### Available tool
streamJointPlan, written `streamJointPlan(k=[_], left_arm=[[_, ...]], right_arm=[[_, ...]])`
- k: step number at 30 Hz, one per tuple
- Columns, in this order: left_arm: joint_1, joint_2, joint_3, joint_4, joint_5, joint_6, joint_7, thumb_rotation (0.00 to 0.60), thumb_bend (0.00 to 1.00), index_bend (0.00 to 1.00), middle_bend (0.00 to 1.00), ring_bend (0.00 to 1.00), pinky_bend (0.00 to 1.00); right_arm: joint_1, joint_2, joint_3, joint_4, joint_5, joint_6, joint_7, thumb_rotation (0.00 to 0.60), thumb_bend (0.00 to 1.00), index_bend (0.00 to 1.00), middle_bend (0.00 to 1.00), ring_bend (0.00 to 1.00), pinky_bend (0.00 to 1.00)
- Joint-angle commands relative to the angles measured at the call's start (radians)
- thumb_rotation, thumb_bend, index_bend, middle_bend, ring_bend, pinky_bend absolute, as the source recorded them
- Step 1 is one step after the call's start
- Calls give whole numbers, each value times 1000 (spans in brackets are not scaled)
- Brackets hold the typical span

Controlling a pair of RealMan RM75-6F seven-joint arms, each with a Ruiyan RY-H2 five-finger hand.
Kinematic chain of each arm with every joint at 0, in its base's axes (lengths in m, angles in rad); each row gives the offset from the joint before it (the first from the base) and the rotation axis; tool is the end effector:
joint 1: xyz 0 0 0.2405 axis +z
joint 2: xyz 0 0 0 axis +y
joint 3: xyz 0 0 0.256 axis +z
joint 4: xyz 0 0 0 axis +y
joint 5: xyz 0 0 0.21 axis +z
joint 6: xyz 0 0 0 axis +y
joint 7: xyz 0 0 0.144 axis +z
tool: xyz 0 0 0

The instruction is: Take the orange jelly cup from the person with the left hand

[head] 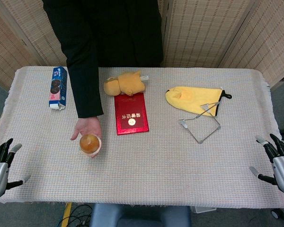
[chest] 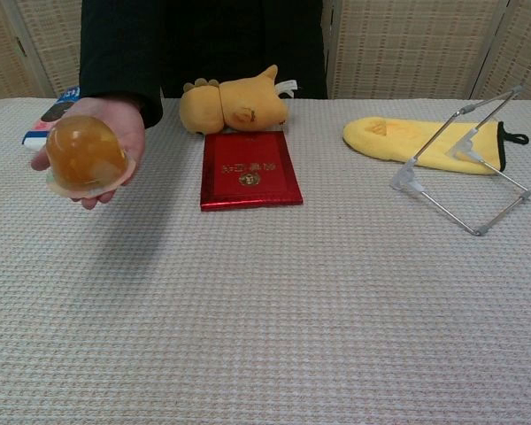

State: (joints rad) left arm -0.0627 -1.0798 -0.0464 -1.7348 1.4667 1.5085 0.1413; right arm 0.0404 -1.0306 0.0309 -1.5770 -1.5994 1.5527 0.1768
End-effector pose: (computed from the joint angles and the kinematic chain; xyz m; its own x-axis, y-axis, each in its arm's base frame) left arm -0.2968 0.1719 0.1647 0.4461 0.0017 0.8950 0.8943 0.0371 -0.4458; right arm -0.3155 -0.1633 0.1910 0.3496 0.0217 0.9366 -0.9342 -0.0684 0.3502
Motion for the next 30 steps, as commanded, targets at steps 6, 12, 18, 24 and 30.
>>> streamJointPlan(k=[6,12,18,24,30], left_arm=[[-11,0,-6,3,10,-6,0,600,68,177,0,0,311],[-74,35,2,40,135,-44,-101,600,68,184,0,2,307],[-181,54,-1,88,293,-78,-250,600,68,161,0,32,299],[-300,91,-14,58,354,-198,-238,600,69,94,0,27,299],[-414,72,-42,34,350,-326,-202,600,68,87,0,20,299]], right_arm=[[2,8,4,-10,-1,3,-8,600,204,99,217,70,129],[-7,18,19,-29,0,40,-26,600,205,98,217,70,129],[-6,26,17,-43,-8,40,-34,600,205,99,217,70,129],[-11,30,16,-48,-9,46,-34,600,204,99,217,70,129],[-16,30,12,-44,-8,45,-31,600,206,99,217,70,129]])
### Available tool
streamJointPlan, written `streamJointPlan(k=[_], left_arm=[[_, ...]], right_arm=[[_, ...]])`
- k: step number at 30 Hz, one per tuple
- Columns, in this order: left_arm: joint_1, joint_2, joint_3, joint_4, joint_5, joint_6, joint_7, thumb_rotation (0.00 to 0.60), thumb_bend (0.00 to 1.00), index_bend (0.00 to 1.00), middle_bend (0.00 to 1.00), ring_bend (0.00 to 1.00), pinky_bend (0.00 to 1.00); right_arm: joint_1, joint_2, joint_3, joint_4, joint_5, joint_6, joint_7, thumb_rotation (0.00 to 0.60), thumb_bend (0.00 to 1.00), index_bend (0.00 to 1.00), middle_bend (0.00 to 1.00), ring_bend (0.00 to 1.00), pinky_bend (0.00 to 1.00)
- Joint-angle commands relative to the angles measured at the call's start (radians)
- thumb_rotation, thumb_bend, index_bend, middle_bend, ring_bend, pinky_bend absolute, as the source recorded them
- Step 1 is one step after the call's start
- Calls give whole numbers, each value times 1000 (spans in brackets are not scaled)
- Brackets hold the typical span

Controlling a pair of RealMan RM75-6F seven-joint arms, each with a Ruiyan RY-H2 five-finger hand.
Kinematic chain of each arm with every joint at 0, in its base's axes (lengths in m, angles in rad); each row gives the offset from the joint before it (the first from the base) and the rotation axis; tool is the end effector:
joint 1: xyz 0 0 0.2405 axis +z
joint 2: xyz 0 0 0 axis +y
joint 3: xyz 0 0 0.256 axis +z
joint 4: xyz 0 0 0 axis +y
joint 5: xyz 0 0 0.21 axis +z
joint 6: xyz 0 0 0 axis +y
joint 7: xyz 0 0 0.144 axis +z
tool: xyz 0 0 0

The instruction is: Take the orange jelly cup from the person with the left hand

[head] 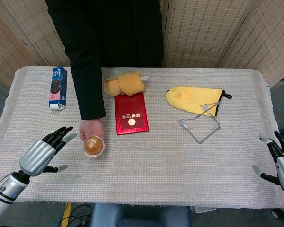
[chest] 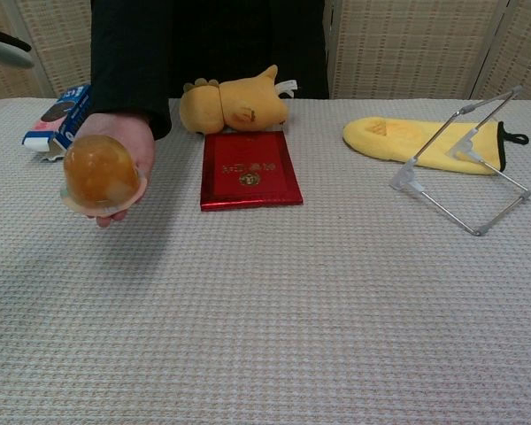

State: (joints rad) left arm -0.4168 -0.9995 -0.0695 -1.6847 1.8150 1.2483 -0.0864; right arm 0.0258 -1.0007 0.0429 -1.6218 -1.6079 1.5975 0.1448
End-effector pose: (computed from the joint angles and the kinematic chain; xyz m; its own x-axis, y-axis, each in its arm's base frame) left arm -0.2076 0.2555 0.1432 0.4914 0.0682 0.8683 0.7320 -0.5725 -0.3693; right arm -0.3057 -0.1605 0.2024 0.3620 0.0724 0.9294 -0.9274 -0.0728 0.3669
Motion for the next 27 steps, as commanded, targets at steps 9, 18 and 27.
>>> streamJointPlan(k=[9,18,27], left_arm=[[-172,-48,-36,-13,-58,-218,79,600,68,118,0,21,299],[-227,-80,-35,-19,-107,-282,143,600,68,135,0,22,298],[-256,-133,-35,20,-150,-292,184,600,151,218,36,116,368]], right_arm=[[-11,-2,-2,16,11,5,18,600,207,99,217,70,130],[-17,-9,-5,35,17,2,39,600,208,98,217,70,129],[-24,-9,-6,43,22,5,47,600,209,98,217,70,129]])
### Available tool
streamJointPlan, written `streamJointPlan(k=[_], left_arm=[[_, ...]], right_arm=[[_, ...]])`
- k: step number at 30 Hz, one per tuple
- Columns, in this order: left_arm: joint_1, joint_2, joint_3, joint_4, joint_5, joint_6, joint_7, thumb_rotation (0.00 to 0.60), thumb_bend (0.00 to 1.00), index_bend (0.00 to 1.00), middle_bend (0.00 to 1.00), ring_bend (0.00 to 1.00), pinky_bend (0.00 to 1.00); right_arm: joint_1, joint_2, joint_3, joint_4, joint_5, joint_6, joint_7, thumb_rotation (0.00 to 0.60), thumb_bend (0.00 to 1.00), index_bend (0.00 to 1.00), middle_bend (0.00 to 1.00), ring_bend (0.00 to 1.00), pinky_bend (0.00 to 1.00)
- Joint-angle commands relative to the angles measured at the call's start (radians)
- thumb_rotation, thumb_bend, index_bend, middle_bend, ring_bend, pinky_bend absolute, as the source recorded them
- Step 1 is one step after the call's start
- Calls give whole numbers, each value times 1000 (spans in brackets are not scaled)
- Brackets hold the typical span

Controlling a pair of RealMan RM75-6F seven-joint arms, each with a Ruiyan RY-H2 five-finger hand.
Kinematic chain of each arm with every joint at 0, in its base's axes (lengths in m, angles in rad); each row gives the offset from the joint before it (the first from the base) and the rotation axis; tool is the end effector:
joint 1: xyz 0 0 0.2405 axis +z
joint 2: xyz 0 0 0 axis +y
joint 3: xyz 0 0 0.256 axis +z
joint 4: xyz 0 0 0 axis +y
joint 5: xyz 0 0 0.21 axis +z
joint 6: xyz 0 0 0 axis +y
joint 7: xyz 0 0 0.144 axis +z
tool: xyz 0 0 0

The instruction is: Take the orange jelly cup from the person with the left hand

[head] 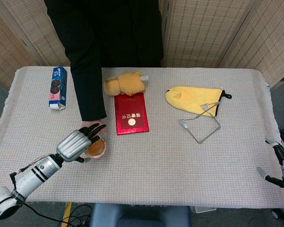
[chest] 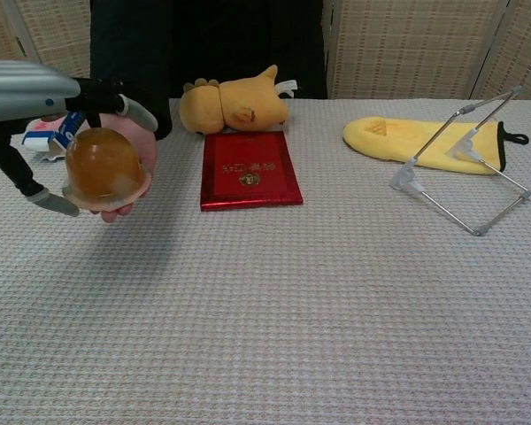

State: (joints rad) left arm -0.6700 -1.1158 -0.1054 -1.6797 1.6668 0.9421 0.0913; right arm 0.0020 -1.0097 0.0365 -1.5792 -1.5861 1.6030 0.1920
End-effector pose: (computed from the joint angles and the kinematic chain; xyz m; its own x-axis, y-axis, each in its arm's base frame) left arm -0.1550 0.3090 0.0844 0.6430 0.1095 0.7580 0.6079 -0.6750 -0.4181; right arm -0.3195 -0.1519 0.2053 0.3512 0.0651 0.9340 -0.9349 -0.0303 0.3537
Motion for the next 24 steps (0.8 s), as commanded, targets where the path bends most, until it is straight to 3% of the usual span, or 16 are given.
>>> streamJointPlan(k=[1,5,10,12,19,24], left_arm=[[-4,-24,2,23,-3,18,9,600,165,238,61,136,381],[-10,-60,3,60,0,40,12,600,210,344,155,219,480],[-16,-113,9,135,40,104,-24,600,252,528,436,448,761],[-19,-132,14,168,55,128,-53,600,263,559,508,508,822],[-21,-143,32,214,79,181,-112,600,275,602,595,603,905],[2,-117,53,196,97,235,-112,600,275,602,598,604,908]], right_arm=[[-1,0,0,1,1,0,0,600,209,98,217,70,129],[-3,1,0,1,5,-2,-1,600,209,99,217,70,129],[-5,4,1,-2,9,-3,-4,600,209,98,217,70,129],[-4,4,2,-4,10,-6,-6,600,209,98,217,70,130],[-2,3,4,-8,13,-13,-13,600,209,99,218,70,129],[-1,3,5,-11,12,-15,-17,600,209,99,218,70,129]])
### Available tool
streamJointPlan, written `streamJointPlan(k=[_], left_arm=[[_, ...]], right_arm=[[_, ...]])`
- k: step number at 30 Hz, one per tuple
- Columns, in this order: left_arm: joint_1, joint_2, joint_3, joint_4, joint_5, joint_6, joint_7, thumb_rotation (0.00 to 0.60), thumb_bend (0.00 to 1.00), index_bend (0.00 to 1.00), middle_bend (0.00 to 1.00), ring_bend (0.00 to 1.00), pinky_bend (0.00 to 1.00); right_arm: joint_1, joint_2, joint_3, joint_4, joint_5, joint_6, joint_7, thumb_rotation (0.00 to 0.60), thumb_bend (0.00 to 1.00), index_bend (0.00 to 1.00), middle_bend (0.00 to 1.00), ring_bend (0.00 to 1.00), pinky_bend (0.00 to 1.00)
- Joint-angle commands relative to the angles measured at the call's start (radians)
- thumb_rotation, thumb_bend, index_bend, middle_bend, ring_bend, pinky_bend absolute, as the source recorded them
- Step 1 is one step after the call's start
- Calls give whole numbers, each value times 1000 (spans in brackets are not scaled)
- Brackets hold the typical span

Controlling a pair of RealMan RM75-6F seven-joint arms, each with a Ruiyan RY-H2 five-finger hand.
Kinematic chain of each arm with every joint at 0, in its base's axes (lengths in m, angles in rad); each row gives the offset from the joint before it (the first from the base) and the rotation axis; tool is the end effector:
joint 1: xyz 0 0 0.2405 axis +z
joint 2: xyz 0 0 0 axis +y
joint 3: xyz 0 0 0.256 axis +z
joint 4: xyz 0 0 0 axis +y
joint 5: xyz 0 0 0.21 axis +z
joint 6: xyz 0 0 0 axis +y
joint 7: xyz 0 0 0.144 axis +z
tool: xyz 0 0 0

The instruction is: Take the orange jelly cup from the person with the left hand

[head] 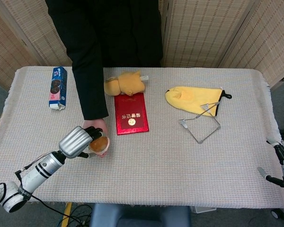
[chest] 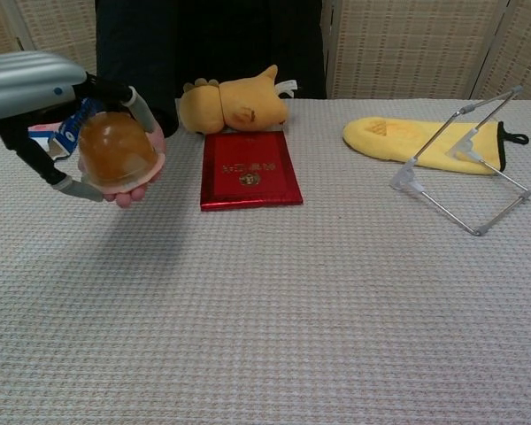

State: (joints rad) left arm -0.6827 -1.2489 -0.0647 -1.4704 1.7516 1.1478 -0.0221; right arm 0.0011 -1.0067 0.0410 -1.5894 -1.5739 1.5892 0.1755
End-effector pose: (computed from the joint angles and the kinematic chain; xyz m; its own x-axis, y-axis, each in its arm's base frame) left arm -0.1628 0.3210 0.0748 0.5526 -0.0002 0.8334 0.5965 -0.6983 -0.3957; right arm -0.3201 -0.1527 0.2050 0.3606 0.0582 0.9309 -0.9321 -0.0152 0.3620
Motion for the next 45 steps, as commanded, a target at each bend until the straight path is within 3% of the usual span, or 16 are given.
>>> streamJointPlan(k=[1,14,18,33,36,38,41,43,45], left_arm=[[22,25,17,-22,18,43,7,600,275,602,598,604,909],[161,126,114,-92,77,194,82,600,274,602,598,604,910],[177,85,129,-18,50,167,70,600,275,602,598,604,911],[176,-63,109,219,-85,39,35,600,275,596,598,593,906],[171,-90,99,241,-122,-3,80,600,272,548,552,555,851],[170,-99,91,233,-151,-27,116,600,236,449,446,466,780],[171,-96,78,187,-206,-67,164,600,147,235,260,276,584],[175,-89,72,160,-229,-75,182,600,117,141,143,141,430],[182,-78,68,130,-251,-75,206,600,108,84,76,70,355]], right_arm=[[1,1,0,-1,0,-1,-1,600,209,99,218,70,129],[8,-4,1,5,-3,-11,4,600,209,99,218,70,129],[14,-6,2,9,-6,-19,6,600,209,99,218,70,129],[17,-1,1,-1,-5,-25,-5,600,210,99,218,70,129],[19,1,2,-5,-9,-24,-8,600,210,99,218,70,129],[18,4,2,-8,-10,-21,-10,600,210,99,218,70,129],[15,7,1,-13,-6,-21,-14,600,209,99,219,70,129],[14,8,0,-14,-4,-20,-14,600,210,98,220,70,131],[13,9,0,-16,-3,-20,-16,600,210,98,220,70,136]])
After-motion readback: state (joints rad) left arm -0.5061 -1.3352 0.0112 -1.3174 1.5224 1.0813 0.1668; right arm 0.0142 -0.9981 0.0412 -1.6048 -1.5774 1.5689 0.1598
